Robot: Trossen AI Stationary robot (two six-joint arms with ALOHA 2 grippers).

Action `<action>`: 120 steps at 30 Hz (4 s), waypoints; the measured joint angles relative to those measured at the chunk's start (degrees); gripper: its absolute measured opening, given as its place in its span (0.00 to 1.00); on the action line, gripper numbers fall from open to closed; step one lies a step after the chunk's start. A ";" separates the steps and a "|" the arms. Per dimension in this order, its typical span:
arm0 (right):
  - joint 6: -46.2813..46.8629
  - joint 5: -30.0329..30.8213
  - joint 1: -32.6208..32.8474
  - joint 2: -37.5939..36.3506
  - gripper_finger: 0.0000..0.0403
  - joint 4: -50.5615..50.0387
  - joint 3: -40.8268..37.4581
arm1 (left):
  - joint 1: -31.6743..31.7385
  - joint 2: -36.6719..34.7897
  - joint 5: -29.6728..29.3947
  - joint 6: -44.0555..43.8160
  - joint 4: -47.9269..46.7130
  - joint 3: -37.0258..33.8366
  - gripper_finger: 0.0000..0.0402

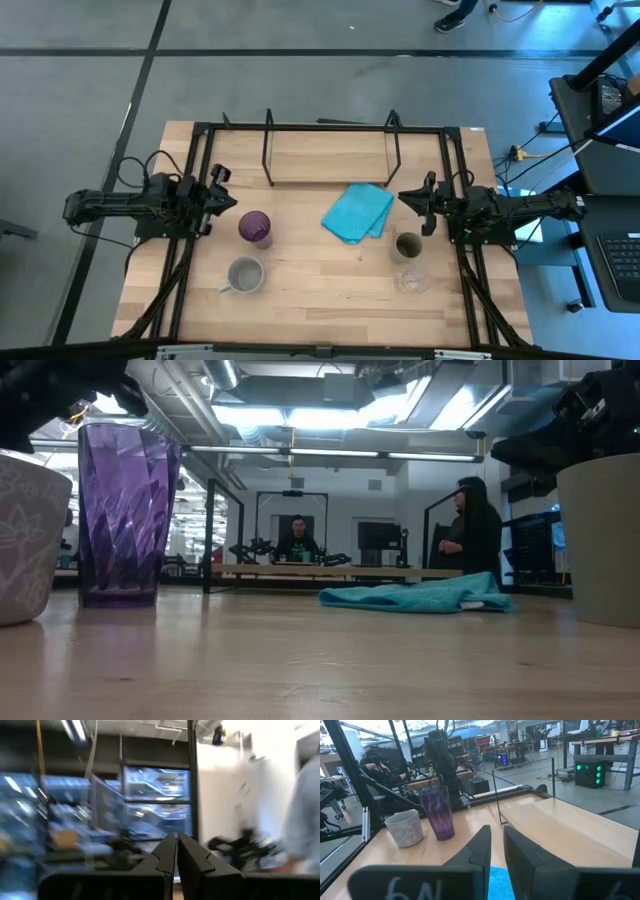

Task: Stack small to large cups/mugs on shelf
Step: Put the transparent mug on the shelf

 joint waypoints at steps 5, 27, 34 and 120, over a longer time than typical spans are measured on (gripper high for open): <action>0.29 -0.12 0.00 0.00 0.13 0.00 0.01 | -0.13 0.04 0.52 12.13 7.18 0.01 0.03; -0.07 1.58 -0.04 0.00 0.13 0.64 -0.02 | -0.34 0.00 -24.79 9.54 41.36 0.03 0.03; 0.10 21.68 -1.29 -0.03 0.13 15.70 0.09 | -0.32 0.00 -28.25 9.86 34.74 0.03 0.03; 86.91 10.62 64.58 75.49 0.13 -89.34 76.22 | -0.34 -0.01 7.16 -11.70 5.09 0.08 0.03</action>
